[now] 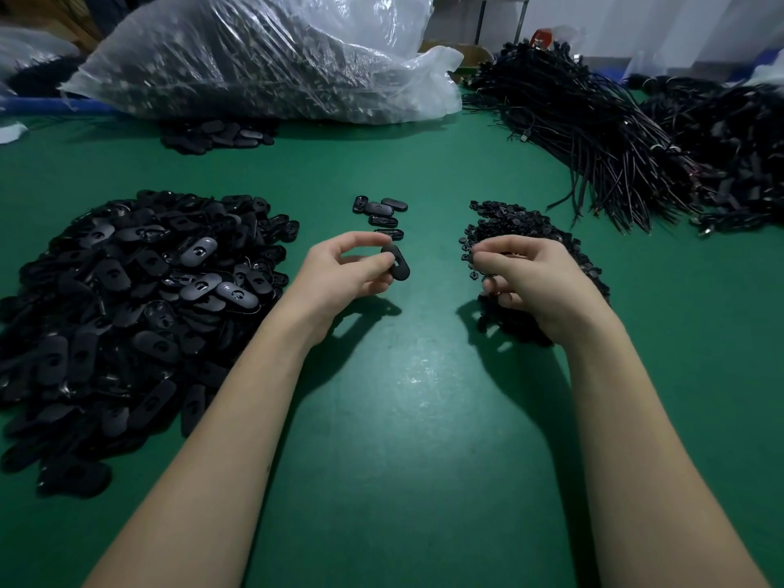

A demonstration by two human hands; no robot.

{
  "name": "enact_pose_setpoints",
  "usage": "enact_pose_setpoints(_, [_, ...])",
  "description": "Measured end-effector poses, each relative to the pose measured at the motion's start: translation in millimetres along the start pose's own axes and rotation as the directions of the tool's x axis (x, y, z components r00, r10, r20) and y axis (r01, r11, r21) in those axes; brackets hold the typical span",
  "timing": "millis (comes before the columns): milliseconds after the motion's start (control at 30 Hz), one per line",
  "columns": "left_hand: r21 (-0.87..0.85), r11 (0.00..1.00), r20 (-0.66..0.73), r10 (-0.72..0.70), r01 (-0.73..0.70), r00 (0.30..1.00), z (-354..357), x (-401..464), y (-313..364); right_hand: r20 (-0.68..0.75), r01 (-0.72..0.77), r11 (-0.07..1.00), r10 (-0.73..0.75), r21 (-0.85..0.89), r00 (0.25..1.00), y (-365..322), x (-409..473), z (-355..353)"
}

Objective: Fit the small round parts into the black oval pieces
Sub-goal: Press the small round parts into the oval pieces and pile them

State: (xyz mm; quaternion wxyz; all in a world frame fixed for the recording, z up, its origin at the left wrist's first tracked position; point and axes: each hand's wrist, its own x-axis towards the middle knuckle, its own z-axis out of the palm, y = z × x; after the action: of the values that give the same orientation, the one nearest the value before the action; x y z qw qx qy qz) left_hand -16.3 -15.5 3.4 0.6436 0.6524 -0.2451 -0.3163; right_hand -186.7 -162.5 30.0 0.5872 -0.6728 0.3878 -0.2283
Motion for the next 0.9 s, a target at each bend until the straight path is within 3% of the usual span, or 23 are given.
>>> enact_pose_setpoints(100, [-0.069,0.997,0.014,-0.017,0.018,1.0,2,-2,2,0.128,-0.051,0.986,0.031,0.159,0.991,-3,-1,8])
enact_pose_setpoints(267, [-0.129,0.991,0.021,-0.04,0.042,0.999,7,-3,3,0.191,-0.071,0.977,0.032,0.199,0.981,-3,-1,17])
enact_pose_setpoints(900, [-0.142,0.988,0.076,-0.045,0.056,0.996,12,-9,10,0.083,0.033,0.997,-0.039,0.072,0.996,-9,-4,36])
